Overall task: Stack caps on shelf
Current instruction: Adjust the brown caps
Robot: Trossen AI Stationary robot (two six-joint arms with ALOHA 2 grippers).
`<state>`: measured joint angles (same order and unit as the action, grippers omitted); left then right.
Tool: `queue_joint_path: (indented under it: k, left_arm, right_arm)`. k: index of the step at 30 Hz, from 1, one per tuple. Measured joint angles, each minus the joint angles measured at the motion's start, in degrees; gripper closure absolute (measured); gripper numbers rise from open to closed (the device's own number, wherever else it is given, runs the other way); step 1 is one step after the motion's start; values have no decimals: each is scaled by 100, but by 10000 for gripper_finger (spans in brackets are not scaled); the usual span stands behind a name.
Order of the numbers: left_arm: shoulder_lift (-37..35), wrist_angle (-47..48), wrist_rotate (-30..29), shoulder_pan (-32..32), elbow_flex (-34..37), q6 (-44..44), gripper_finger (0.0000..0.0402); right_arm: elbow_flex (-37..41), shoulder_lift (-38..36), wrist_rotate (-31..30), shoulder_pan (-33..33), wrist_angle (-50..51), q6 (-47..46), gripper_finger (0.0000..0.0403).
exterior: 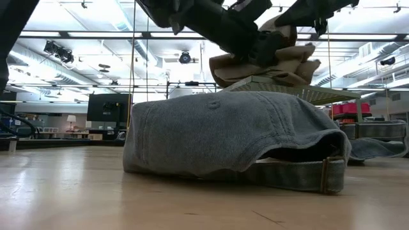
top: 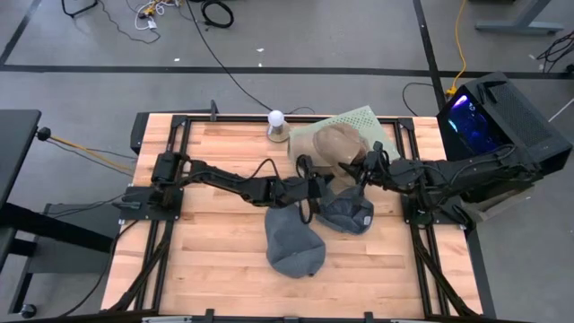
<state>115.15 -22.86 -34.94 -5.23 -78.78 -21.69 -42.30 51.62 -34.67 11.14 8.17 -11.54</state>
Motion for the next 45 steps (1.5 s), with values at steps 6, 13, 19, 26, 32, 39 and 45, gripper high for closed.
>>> queue_joint_path:
  k: [6,13,19,26,32,39,45]
  left_arm:
    - [5,-329,-72,126,0,-5,397]
    - [5,-345,-677,60,0,-329,389]
    - [5,-351,-982,56,0,-294,396]
    - [5,-357,-798,-317,0,-275,390]
    - [3,-353,-664,-722,0,-362,398]
    - [1,-27,-537,-482,0,38,392]
    - [1,63,-119,-74,0,351,398]
  right_arm:
    - [0,1,401,7,115,-225,400]
    - [0,-1,515,7,367,-469,401]
    - [0,-1,736,7,396,-606,401]
    - [0,-3,565,12,611,-643,401]
    - [0,-3,520,11,610,-619,401]
    - [0,-3,567,11,482,-662,401]
    - [0,-3,646,11,480,-762,401]
